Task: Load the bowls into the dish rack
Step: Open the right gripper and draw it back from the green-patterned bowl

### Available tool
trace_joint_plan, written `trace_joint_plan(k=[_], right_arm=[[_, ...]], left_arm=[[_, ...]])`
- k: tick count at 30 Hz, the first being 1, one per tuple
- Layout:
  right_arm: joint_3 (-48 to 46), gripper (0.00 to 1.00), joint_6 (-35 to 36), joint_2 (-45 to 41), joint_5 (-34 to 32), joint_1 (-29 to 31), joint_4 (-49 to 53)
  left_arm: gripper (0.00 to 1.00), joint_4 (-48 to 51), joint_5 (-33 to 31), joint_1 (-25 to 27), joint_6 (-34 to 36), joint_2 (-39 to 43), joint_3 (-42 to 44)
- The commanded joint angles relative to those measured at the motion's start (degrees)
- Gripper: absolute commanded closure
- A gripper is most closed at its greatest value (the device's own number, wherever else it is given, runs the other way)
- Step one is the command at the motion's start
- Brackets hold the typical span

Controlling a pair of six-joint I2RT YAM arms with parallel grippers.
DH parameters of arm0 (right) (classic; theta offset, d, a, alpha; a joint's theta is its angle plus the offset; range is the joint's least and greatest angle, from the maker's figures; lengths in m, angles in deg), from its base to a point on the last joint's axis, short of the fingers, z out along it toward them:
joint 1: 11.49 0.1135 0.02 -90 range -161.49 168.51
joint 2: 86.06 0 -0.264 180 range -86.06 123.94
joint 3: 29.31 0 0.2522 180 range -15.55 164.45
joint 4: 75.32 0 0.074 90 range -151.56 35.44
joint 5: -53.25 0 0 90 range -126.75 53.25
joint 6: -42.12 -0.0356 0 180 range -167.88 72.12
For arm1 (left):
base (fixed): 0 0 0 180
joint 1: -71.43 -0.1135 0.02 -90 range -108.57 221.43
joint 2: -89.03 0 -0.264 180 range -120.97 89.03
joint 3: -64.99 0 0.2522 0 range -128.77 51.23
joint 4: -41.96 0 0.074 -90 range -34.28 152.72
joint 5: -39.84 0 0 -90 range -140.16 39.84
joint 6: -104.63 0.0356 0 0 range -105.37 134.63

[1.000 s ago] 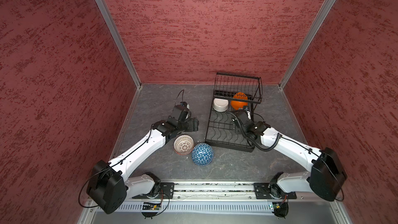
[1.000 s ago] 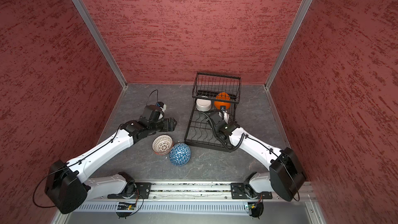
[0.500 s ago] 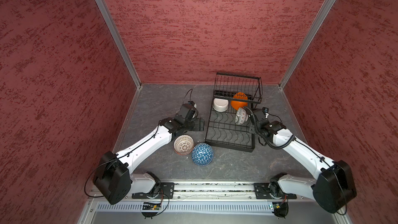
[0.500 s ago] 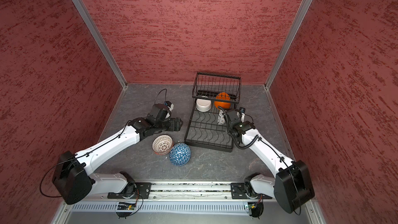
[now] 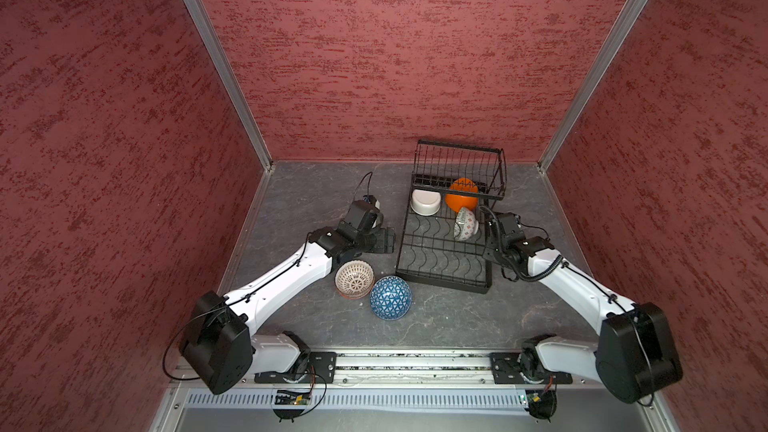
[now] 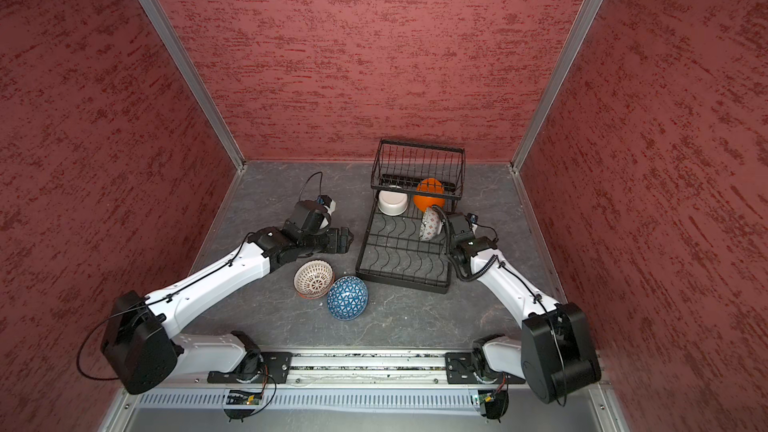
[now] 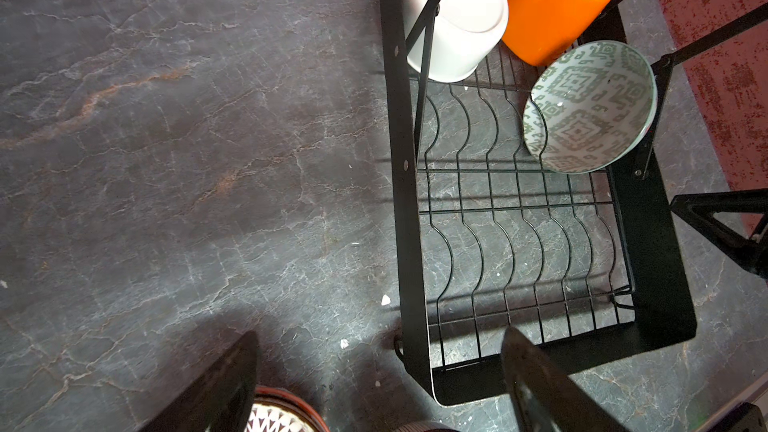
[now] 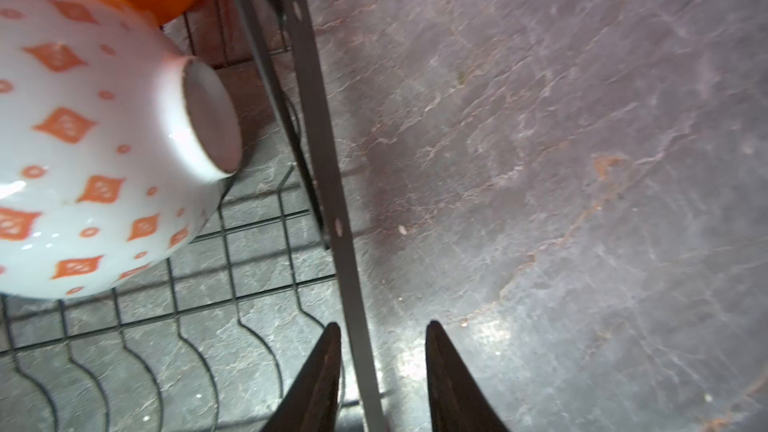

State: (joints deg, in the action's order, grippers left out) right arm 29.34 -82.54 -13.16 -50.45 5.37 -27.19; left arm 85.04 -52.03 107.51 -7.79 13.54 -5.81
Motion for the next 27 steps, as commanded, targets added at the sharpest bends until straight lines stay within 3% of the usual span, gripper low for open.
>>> trace_joint_plan(k=[1, 7, 18, 27], right_arm=[[-0.84, 0.63, 0.55, -0.75, 2.62, -0.39, -1.84], [-1.64, 0.65, 0.55, 0.81, 2.88, -0.59, -2.29], [-0.94, 0.98, 1.46, 3.84, -0.40, -1.64, -3.33], [2.19, 1.00, 4.53, 7.43, -4.83, -3.21, -2.88]], left_arm=[[0.10, -0.56, -0.85, 0.22, 0.66, -0.36, -1.45], [0.10, -0.60, -0.90, 0.31, 0.67, -0.36, -1.32], [0.10, -0.35, -1.21, 0.26, 0.88, -0.23, -0.97], [0.09, 0.02, -1.58, 0.22, 1.15, -0.21, -1.05]])
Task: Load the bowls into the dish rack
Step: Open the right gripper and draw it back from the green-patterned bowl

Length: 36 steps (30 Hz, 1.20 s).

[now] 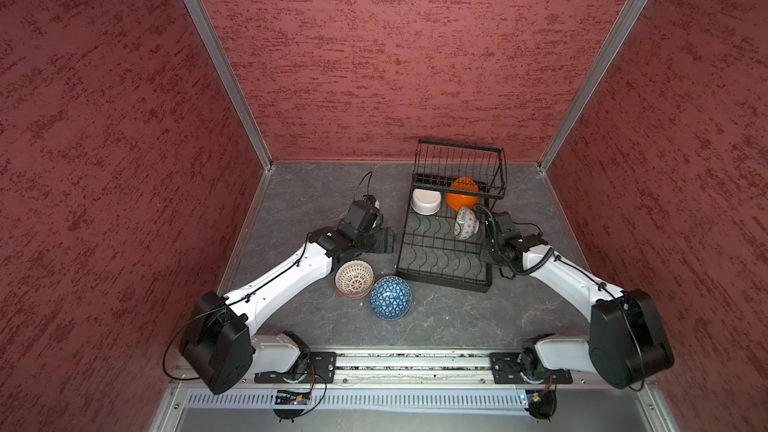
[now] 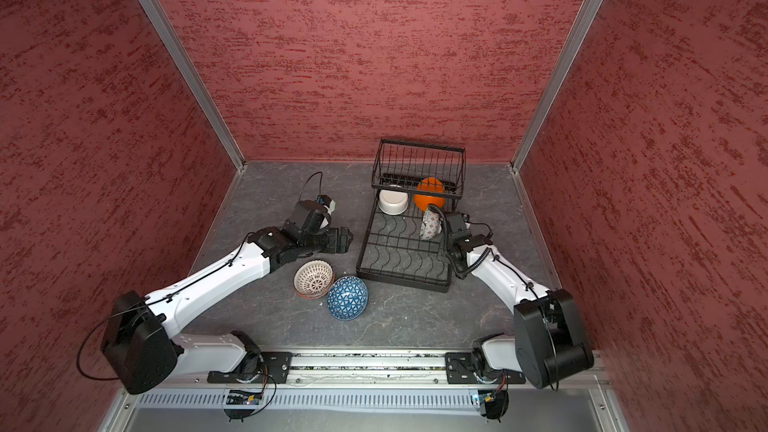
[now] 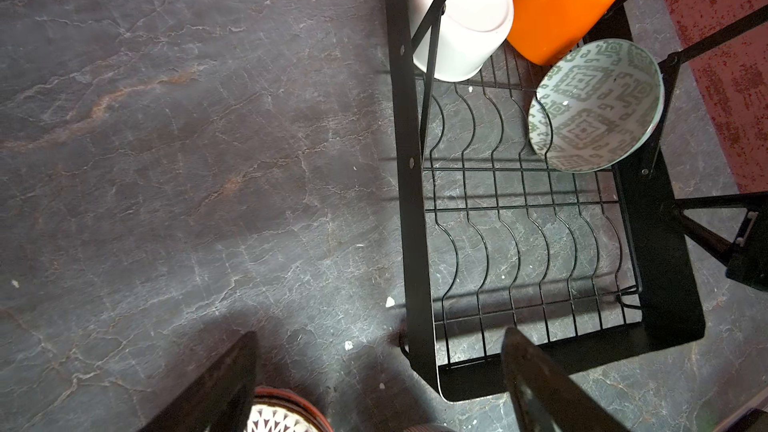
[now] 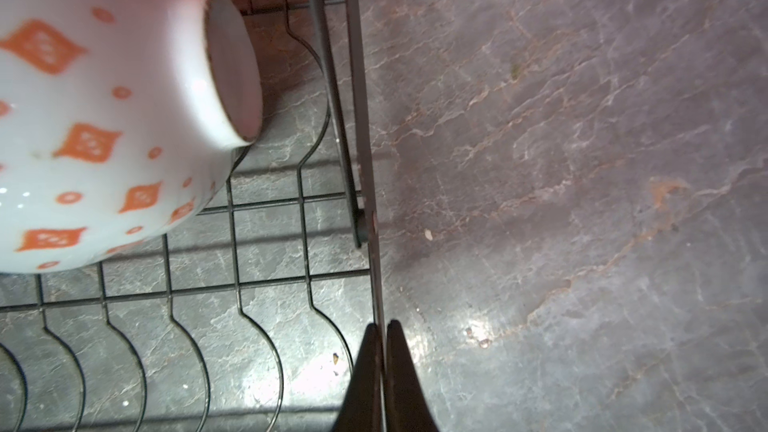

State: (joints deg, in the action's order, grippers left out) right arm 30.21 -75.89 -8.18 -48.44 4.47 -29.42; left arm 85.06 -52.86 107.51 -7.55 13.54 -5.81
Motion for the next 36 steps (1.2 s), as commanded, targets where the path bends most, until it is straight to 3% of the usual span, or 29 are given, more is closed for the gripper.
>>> trace_joint_plan(k=[1, 11, 18, 31, 36], right_arm=[[1.72, 1.00, -1.88, 2.96, -7.38, -2.49, -0.51], [3.81, 1.00, 3.33, 7.32, -12.25, -4.01, -1.03], [2.51, 1.00, 5.60, 6.14, -11.45, -4.10, -3.17], [1.66, 0.99, 4.46, 5.76, -8.99, -4.07, -4.84], [2.05, 0.98, 3.84, 5.70, -7.84, -4.10, -5.15]], left_arm=[[0.10, -0.07, -0.77, 0.22, 0.91, -0.19, -1.00], [0.09, 0.19, -0.91, 0.14, 1.34, -0.19, -0.98], [0.09, -1.07, 0.34, 0.22, 1.45, -1.54, -1.29], [0.14, -0.59, 1.40, 3.02, 2.97, -17.05, -12.84], [0.24, 3.37, -0.54, 3.80, 3.30, -24.44, -19.04]])
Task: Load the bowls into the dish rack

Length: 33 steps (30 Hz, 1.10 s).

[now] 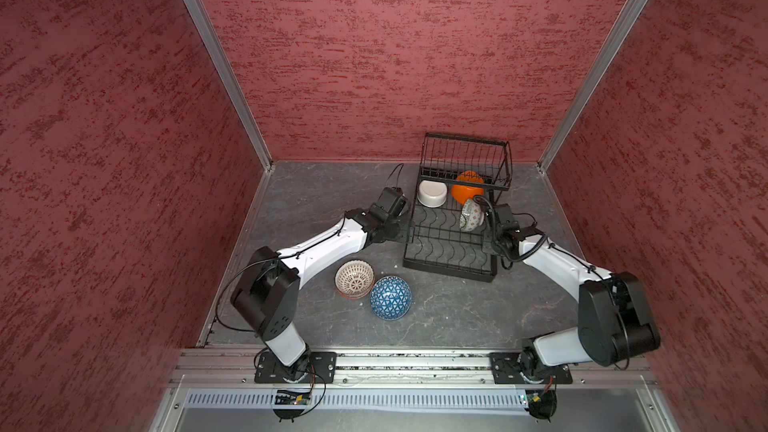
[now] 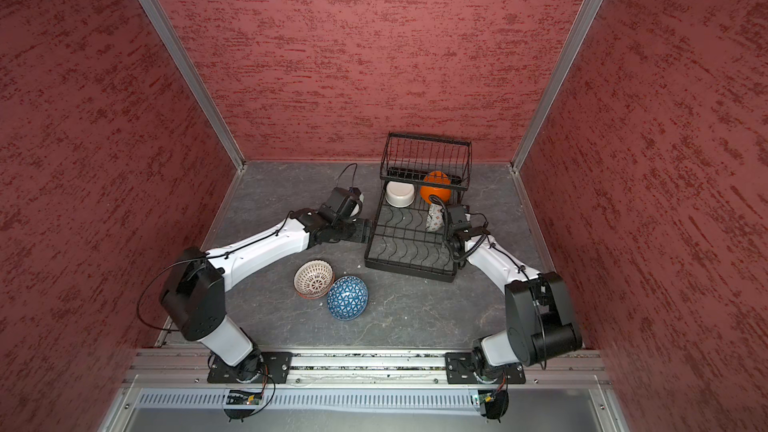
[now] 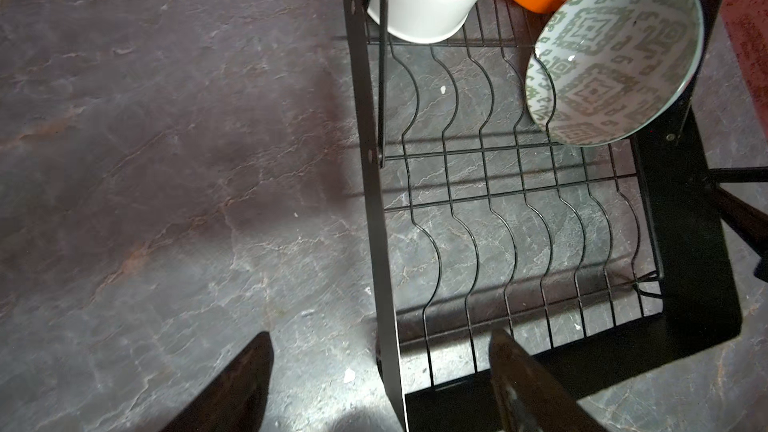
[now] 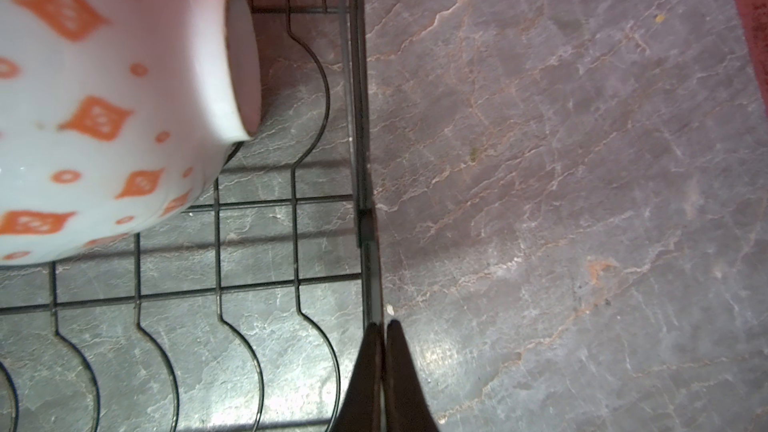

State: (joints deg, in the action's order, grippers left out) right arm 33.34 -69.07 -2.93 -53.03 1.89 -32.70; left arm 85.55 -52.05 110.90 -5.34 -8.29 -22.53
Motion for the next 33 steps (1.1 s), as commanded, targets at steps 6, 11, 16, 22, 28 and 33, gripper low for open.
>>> trace_joint_plan(k=[6, 11, 16, 22, 28, 33], right_arm=[[-0.28, 0.98, -3.61, 0.44, -1.89, -1.53, -2.31], [0.04, 0.98, -3.77, 0.44, -1.57, -1.52, -2.52], [0.33, 0.98, -4.08, 0.45, -1.66, -1.53, -2.43], [0.60, 0.98, -4.09, 0.45, -1.66, -1.53, -2.63], [0.91, 0.98, -4.03, 0.75, -1.83, -1.52, -2.98], [1.47, 0.98, -3.73, 1.96, -2.18, -1.61, -3.81]], left_arm=[[0.38, 5.87, -3.28, 0.80, 1.32, -8.03, -6.83], [0.45, 7.83, -4.31, 1.18, 1.58, -11.36, -9.57], [0.54, 9.37, -5.91, 1.70, 1.86, -14.45, -12.10], [0.69, 9.73, -6.11, 1.84, 1.73, -16.10, -13.00], [0.81, 9.99, -6.85, 1.79, 1.69, -16.60, -12.99], [0.90, 10.14, -7.25, 1.71, 1.26, -16.55, -12.60]])
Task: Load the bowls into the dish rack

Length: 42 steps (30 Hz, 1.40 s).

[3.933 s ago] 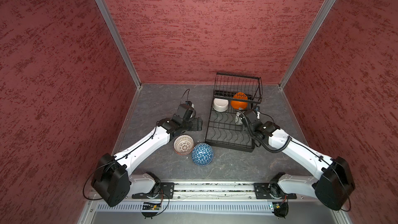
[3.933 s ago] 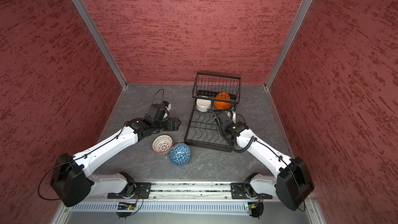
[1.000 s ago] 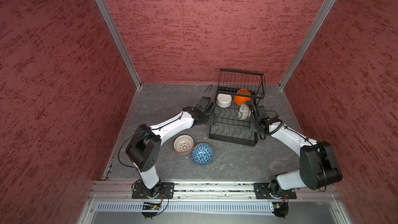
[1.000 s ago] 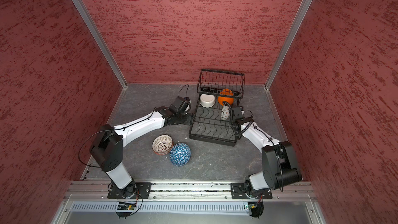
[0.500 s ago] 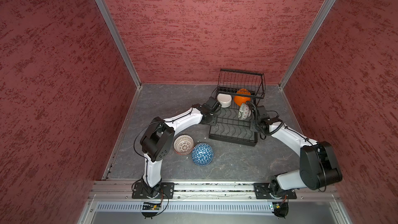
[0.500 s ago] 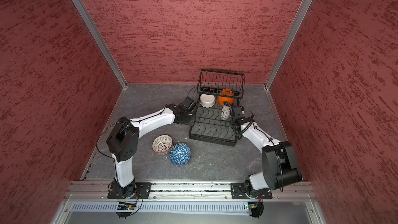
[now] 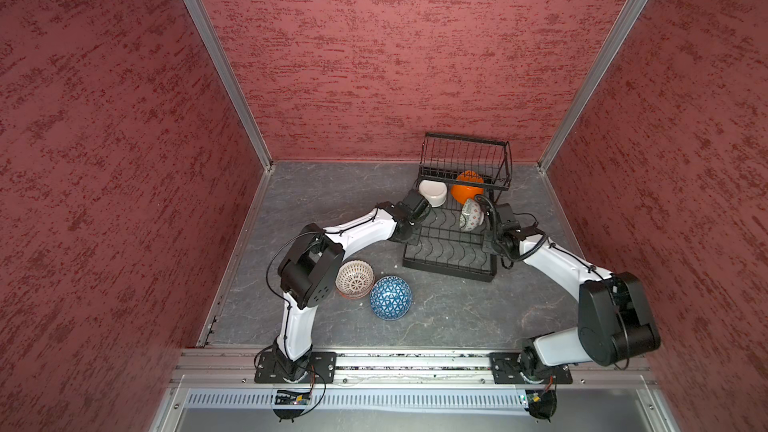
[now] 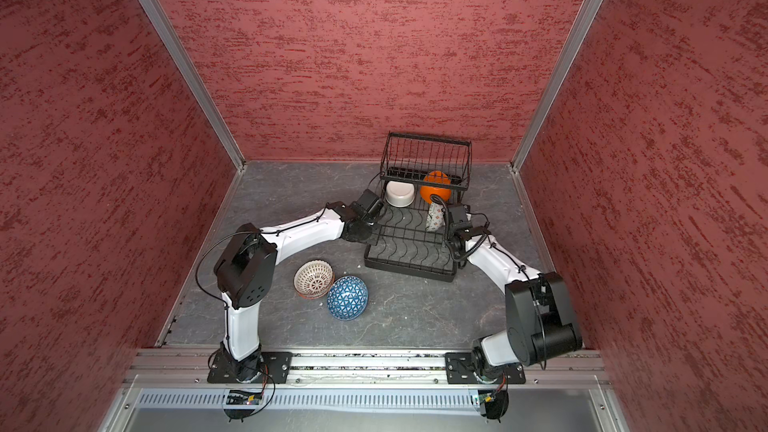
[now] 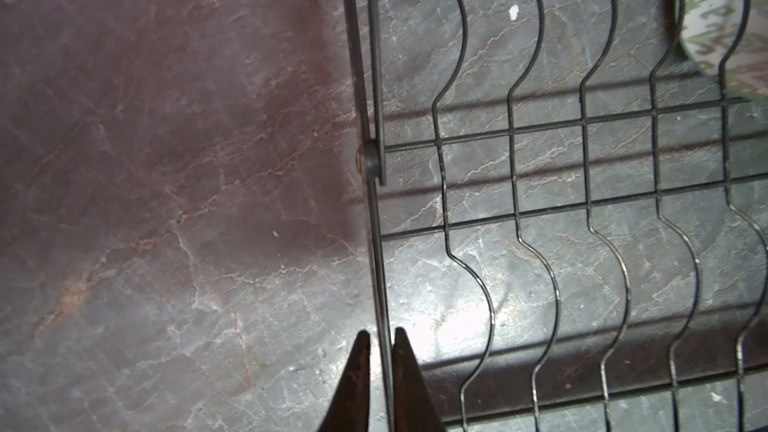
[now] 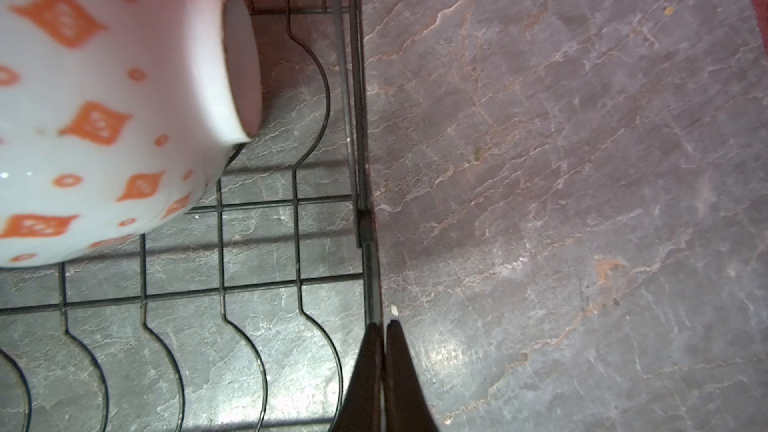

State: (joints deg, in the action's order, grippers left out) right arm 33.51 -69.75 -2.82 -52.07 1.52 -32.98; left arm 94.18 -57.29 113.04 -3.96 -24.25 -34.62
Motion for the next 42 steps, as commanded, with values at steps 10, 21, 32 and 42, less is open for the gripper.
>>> trace_joint_plan(k=[10, 21, 32, 42], right_arm=[[4.08, 0.98, -0.31, 6.18, -4.70, -1.24, -7.26], [8.36, 0.99, 0.92, 12.01, -4.97, -1.24, -8.98], [10.01, 0.98, 1.64, 14.81, -6.57, -1.24, -8.80], [9.54, 0.90, 0.95, 12.70, -5.79, -1.24, -8.41]], left_arm=[[1.00, 1.05, -3.12, -0.68, -1.71, 0.63, 1.98], [1.00, 0.59, -4.43, -1.35, -4.23, 3.71, 7.01], [1.00, -0.21, -3.61, -0.92, -5.45, 5.78, 10.42], [0.94, -0.36, -4.11, -0.91, -5.27, 6.14, 9.92]])
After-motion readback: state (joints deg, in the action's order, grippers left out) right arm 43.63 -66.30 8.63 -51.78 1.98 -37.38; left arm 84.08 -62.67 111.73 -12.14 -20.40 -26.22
